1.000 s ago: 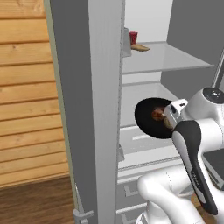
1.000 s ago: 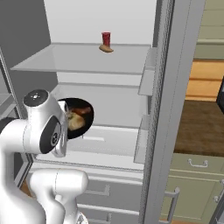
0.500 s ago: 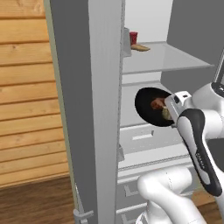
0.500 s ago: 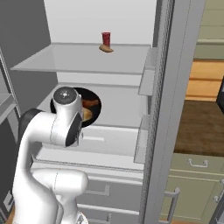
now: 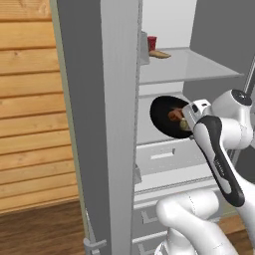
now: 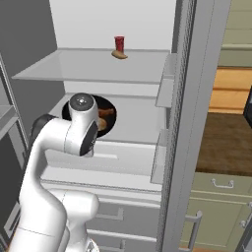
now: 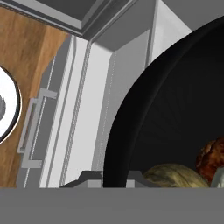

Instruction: Pick the chicken drumstick and onion from their plates and place them in the bowl. Then put the bowl in the fridge.

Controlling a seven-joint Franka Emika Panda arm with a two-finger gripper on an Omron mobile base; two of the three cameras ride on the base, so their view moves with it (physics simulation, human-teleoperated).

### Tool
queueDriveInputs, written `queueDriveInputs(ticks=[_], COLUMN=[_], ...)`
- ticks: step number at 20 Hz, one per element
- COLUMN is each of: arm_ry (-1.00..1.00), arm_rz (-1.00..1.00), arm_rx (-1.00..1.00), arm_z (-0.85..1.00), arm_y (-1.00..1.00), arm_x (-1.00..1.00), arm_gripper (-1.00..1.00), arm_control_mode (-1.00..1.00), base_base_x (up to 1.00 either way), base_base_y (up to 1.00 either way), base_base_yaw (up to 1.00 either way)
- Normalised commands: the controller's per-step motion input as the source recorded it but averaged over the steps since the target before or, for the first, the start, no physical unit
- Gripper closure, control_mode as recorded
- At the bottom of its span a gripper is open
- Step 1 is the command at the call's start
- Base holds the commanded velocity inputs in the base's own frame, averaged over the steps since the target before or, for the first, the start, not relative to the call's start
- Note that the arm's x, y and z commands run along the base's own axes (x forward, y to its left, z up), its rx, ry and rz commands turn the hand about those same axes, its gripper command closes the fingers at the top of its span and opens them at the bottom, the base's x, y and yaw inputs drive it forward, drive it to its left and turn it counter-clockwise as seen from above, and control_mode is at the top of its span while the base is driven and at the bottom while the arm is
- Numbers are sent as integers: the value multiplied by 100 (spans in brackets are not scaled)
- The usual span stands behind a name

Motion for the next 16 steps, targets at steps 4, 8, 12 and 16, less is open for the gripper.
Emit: queueDriveInputs(ticks=[4, 8, 12, 16], arm_ry=[-2, -7, -1, 0], arm_rz=[5, 6, 4, 4], arm_rx=[-3, -4, -6, -7], arm_z=[-6, -15, -14, -7], arm_y=[0, 0, 0, 0], arm_x=[38, 27, 46, 54], arm_gripper=[100, 100, 100, 100], arm_control_mode=[-100, -100, -100, -100], base_base_x=[0, 0, 0, 0], base_base_y=[0, 0, 0, 0], base_base_yaw=[0, 0, 0, 0])
